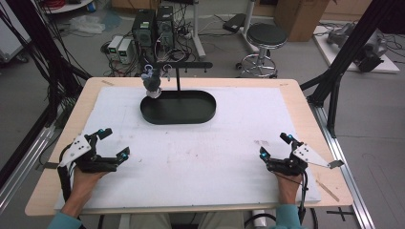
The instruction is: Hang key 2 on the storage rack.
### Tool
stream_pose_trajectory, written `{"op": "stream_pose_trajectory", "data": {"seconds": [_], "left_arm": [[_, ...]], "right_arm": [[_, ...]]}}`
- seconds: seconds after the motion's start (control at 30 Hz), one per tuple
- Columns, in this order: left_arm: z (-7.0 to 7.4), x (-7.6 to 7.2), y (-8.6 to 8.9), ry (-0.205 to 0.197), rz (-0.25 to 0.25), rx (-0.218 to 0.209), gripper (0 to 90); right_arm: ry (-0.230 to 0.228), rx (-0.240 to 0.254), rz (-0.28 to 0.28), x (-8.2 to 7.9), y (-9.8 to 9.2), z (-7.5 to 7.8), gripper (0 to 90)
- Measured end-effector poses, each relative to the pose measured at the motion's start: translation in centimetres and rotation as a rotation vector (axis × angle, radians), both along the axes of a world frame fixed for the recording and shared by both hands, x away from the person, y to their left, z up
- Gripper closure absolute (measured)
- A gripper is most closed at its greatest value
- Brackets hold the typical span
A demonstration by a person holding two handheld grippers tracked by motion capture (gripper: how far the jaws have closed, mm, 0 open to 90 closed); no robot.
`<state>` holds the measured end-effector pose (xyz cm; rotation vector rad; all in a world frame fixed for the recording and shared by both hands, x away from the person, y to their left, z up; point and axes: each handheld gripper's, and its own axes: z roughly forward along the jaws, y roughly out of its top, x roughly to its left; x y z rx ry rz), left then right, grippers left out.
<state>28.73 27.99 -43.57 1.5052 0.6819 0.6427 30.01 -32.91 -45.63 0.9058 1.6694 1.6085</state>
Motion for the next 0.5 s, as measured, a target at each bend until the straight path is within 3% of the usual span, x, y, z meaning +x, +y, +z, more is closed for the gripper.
{"op": "stream_pose_trajectory", "data": {"seconds": [0.17,0.27,0.5], "left_arm": [[-1.9,-0.3,-0.2,-0.009,-0.012,-0.013,1.7],[-2.1,-0.5,-0.1,-0.041,-0.007,-0.033,1.7],[-2.1,-0.6,-0.3,-0.044,0.010,-0.018,1.7]], "right_arm": [[0.005,0.001,0.001,-0.1,0.0,0.0,0.7],[0.002,0.002,0.001,0.0,0.0,0.0,0.7],[0.002,0.000,0.000,0.0,0.0,0.0,0.7]]}}
